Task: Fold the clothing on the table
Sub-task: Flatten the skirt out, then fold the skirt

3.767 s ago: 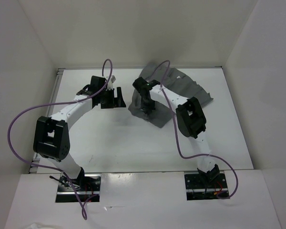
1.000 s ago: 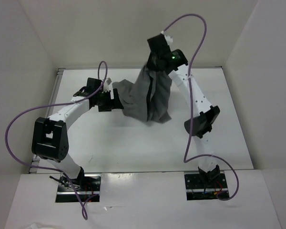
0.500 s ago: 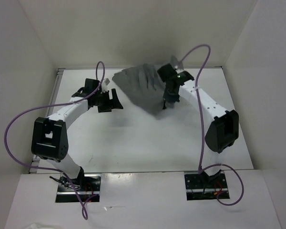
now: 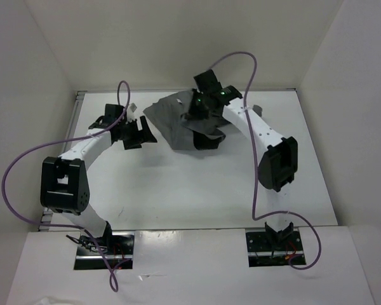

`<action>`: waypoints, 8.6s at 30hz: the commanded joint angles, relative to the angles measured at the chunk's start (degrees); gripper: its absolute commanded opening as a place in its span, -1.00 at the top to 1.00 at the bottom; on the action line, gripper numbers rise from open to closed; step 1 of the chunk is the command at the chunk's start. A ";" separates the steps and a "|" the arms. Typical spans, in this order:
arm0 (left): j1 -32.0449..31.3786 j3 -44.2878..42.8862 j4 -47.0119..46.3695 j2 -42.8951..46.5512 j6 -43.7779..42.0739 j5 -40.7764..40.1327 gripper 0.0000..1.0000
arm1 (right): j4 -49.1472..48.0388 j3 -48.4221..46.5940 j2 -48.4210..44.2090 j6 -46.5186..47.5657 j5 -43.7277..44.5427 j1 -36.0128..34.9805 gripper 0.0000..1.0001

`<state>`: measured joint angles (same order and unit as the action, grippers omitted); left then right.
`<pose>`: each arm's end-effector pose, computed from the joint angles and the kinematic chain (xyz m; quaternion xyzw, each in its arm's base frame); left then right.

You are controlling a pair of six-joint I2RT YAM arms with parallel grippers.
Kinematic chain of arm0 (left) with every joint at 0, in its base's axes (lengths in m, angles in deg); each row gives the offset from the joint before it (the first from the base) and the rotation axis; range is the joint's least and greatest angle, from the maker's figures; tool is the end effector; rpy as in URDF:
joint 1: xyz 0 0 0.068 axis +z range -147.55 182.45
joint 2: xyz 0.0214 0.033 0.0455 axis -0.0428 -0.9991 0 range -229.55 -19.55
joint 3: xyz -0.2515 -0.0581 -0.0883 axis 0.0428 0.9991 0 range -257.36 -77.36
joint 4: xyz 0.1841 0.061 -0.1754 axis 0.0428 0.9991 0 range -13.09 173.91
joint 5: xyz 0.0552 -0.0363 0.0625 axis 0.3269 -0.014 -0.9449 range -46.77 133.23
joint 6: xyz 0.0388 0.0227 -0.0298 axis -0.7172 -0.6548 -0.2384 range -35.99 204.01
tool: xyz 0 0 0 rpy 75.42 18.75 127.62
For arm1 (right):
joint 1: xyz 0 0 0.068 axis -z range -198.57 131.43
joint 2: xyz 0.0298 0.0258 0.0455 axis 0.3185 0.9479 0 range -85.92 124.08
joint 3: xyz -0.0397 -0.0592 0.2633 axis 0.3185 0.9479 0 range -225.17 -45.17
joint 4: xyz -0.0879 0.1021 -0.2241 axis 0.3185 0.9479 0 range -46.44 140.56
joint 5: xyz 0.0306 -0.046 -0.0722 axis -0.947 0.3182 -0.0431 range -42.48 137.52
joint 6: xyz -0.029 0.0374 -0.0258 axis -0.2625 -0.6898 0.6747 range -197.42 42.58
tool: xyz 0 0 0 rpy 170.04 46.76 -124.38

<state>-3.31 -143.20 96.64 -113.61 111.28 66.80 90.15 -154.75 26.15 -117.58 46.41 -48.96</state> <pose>0.3512 -0.0498 0.2346 -0.0984 0.9114 -0.2826 0.2825 0.3778 0.2224 0.3246 0.0764 0.9337 0.2093 0.2801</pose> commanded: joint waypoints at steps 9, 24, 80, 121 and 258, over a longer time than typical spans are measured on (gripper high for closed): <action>4.09 -0.16 1.19 6.61 -0.20 -3.18 -0.77 | -3.01 -38.26 3.33 -1.57 -15.34 1.29 1.00; 3.56 6.16 -1.88 5.91 3.66 -0.99 -0.72 | -11.17 46.46 -22.42 -7.84 -16.19 20.44 1.00; 4.18 1.49 0.93 -5.08 9.38 1.56 1.00 | -6.16 51.83 -18.92 6.50 -17.27 32.41 1.00; -0.48 5.02 0.14 -9.03 5.96 7.45 1.00 | -2.39 46.39 -8.71 -6.24 4.26 3.94 1.00; 5.59 -13.08 0.66 -9.64 10.79 18.19 0.71 | -9.94 15.46 -1.79 14.22 -8.12 14.85 0.87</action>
<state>2.53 -154.02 100.73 -120.97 120.59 87.81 85.04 -135.15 19.88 -106.72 38.61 -31.46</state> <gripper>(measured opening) 0.197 0.114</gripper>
